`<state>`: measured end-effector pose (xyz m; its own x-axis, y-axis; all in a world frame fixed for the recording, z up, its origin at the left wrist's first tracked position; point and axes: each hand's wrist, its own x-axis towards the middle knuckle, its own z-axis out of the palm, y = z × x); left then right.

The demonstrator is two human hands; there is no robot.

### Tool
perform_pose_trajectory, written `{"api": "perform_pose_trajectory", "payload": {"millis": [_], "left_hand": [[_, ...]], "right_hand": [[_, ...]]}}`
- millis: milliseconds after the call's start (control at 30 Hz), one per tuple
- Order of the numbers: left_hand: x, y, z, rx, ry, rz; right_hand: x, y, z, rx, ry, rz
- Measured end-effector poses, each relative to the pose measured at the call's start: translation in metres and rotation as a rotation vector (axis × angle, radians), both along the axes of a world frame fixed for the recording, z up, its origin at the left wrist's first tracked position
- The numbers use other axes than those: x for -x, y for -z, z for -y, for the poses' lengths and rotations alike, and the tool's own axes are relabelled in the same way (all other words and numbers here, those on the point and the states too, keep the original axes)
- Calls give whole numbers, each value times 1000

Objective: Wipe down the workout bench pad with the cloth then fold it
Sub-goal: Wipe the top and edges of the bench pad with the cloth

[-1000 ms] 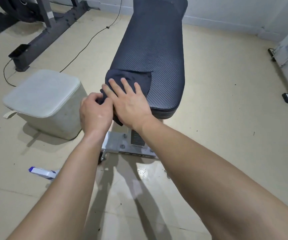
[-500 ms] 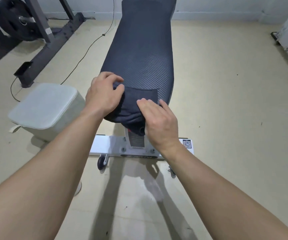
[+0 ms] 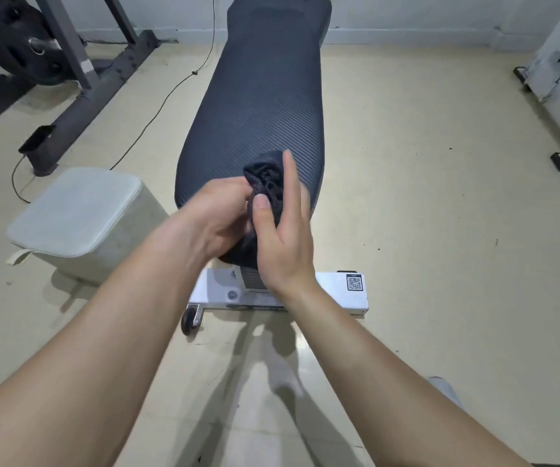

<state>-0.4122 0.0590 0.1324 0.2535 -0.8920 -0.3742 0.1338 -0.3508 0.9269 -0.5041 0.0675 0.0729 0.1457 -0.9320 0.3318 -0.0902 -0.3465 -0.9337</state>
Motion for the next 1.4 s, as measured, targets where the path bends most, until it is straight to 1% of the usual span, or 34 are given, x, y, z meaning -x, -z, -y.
{"api": "perform_pose_trajectory", "payload": {"millis": [33,67,133,167,200,233,267,300,367,433,500,567,600,667,767,867,1000,1133,1300,1400], "left_hand": [[-10,-5,0,9,22,27],[-23,-9,2,24,-17,108],[-56,-5,12,52,-237,449],[-74,-3,18,50,-371,585],[-84,-6,22,57,-491,648],[-93,-7,26,74,-578,673],[-98,-8,31,86,-621,717],[-98,-9,35,97,-610,785],[-95,-9,44,119,-505,913],[-91,-5,55,129,-319,968],[-89,6,65,94,-66,1062],[-90,21,72,52,134,1171],[-90,28,73,41,192,1213],[-91,40,74,46,207,1223],[-94,49,75,79,163,1204],[-100,53,72,135,172,1159],[-108,57,73,169,202,1139],[-107,55,71,190,178,1091],[-108,44,66,184,159,915],[-104,46,67,165,153,929]], "right_hand": [[-3,4,7,89,44,-103],[-10,8,14,197,75,-227],[-38,24,24,448,88,-544],[-55,31,28,548,69,-693],[-69,36,31,621,49,-811],[-83,40,33,666,31,-884],[-93,41,37,691,17,-931],[-98,41,40,728,4,-972],[-97,44,42,822,-35,-1063],[-82,54,45,966,-66,-1121],[-59,66,51,1132,-80,-1097],[-34,73,64,1320,-96,-1087],[-22,74,72,1411,-102,-1087],[0,72,84,1533,-118,-1080],[26,67,94,1559,-125,-1068],[59,65,100,1564,-137,-1072],[96,59,105,1468,-120,-1141],[71,48,99,1369,-162,-1117],[1,43,84,1348,-179,-1093],[2,55,83,1348,-158,-1126]]}}
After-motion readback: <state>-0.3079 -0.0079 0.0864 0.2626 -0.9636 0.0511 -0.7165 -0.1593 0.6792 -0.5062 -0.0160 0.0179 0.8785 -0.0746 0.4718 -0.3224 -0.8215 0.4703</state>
